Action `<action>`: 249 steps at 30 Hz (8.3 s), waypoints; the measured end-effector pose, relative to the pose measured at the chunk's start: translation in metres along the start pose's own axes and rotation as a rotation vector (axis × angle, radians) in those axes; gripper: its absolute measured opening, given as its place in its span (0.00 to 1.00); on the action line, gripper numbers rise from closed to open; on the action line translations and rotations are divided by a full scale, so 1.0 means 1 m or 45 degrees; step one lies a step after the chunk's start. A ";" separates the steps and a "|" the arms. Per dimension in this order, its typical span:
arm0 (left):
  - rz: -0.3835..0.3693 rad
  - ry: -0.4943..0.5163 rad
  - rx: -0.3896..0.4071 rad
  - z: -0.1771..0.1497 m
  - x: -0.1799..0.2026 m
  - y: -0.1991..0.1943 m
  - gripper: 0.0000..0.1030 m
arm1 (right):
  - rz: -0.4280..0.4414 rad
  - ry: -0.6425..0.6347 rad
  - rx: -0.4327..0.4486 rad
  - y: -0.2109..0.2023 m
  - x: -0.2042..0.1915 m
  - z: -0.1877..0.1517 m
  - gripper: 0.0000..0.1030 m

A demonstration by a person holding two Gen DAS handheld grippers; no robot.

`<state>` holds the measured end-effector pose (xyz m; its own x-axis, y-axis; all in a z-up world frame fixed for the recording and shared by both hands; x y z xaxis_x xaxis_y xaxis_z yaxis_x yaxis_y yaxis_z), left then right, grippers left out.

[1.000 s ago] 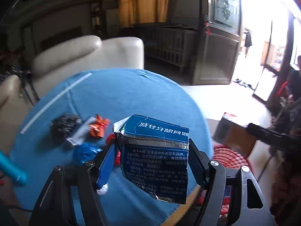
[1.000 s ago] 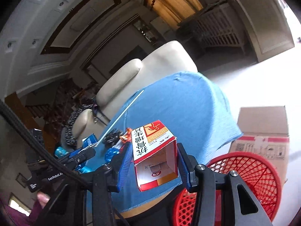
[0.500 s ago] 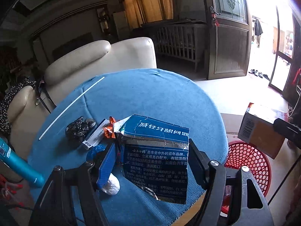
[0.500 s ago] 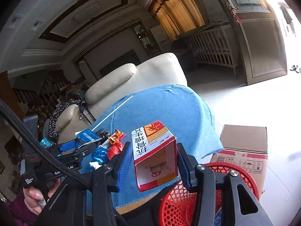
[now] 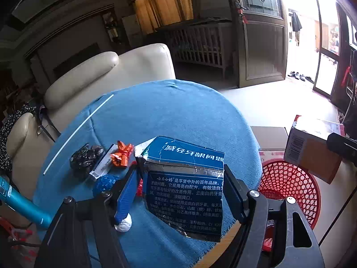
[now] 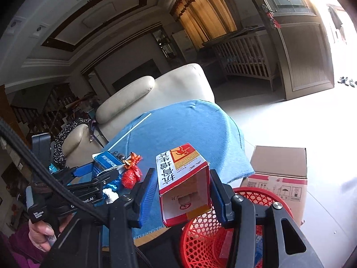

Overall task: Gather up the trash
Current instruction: 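Lower the medicine box into the red basket and open the right gripper, then drop the blue carton into the red basket with the left gripper, then grasp the red plastic bag with the right gripper, then grasp the blue plastic bag with the left gripper while the right holds the red bag, then carry the red bag over the red basket with the right gripper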

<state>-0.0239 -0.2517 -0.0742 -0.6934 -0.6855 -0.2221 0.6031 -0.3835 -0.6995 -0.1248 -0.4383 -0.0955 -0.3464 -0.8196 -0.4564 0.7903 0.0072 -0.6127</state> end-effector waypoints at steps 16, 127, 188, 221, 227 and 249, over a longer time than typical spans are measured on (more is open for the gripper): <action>-0.036 0.072 -0.035 -0.007 0.020 0.007 0.71 | -0.058 0.005 -0.056 0.001 0.011 -0.005 0.48; 0.092 -0.156 -0.317 -0.092 -0.095 0.038 0.73 | 0.081 0.155 -0.344 0.101 -0.008 -0.025 0.61; 0.110 -0.495 -0.157 -0.036 -0.225 0.056 0.51 | 0.258 0.014 -0.413 0.164 -0.104 -0.039 0.42; 0.179 -0.187 -0.026 -0.002 -0.083 -0.012 0.51 | 0.117 -0.067 -0.134 0.058 -0.051 -0.017 0.42; 0.176 -0.135 0.004 0.003 -0.055 -0.026 0.51 | 0.136 -0.075 -0.095 0.032 -0.043 -0.018 0.42; 0.179 -0.071 0.037 0.007 0.003 -0.065 0.51 | 0.107 -0.145 -0.043 -0.044 -0.011 -0.014 0.42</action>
<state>-0.0627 -0.2332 -0.0243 -0.5789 -0.7667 -0.2776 0.7044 -0.2987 -0.6439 -0.1627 -0.4214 -0.0722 -0.2189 -0.8749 -0.4321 0.7959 0.0961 -0.5977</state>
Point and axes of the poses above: each gripper's, at about its wrist camera, not at the fingertips, and y roughly the way its jaws point, x to its right, z to its top, the point moved 4 cm from there along y, roughly the way its jaws point, and after that the axes turned 2 degrees about y, right-handed, at the moved point
